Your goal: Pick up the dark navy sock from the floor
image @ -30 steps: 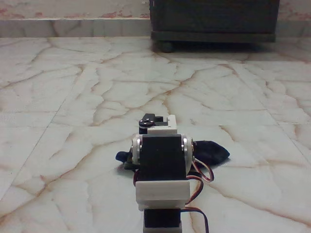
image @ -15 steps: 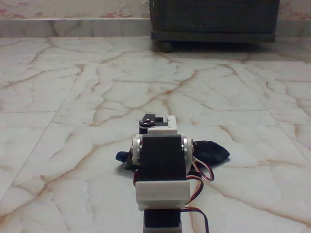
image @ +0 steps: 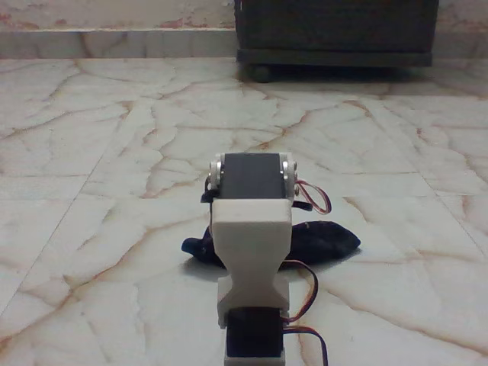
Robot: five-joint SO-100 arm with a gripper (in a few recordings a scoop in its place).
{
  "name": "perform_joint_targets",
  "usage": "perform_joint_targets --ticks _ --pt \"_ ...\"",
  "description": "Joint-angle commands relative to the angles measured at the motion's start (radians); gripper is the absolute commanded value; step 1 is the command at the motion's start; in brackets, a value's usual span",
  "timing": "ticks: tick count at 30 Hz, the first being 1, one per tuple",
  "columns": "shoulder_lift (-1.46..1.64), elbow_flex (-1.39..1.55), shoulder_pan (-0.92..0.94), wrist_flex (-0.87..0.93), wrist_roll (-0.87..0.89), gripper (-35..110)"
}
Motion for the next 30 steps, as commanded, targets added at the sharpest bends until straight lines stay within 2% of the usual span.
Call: perform_joint_targets --ticks 1,4,6,10,15,18,20,25,30 --pt "-0.017 -0.066 0.005 0.003 0.127 0" --pt "-0.097 -0.181 0.005 0.018 0.324 0" --pt "-0.15 -0.261 0.005 0.02 0.405 0" --pt "-0.293 -0.457 0.031 0.137 0.528 0" --pt "-0.443 -0.647 0.048 0.388 0.581 8" --pt "-0.555 -0.828 0.057 0.623 0.876 12" --pt "-0.635 -0.996 0.052 0.765 0.992 12" --pt "-0.813 -1.206 0.054 0.939 1.1 12" --pt "-1.037 -1.427 0.067 1.017 1.146 11"
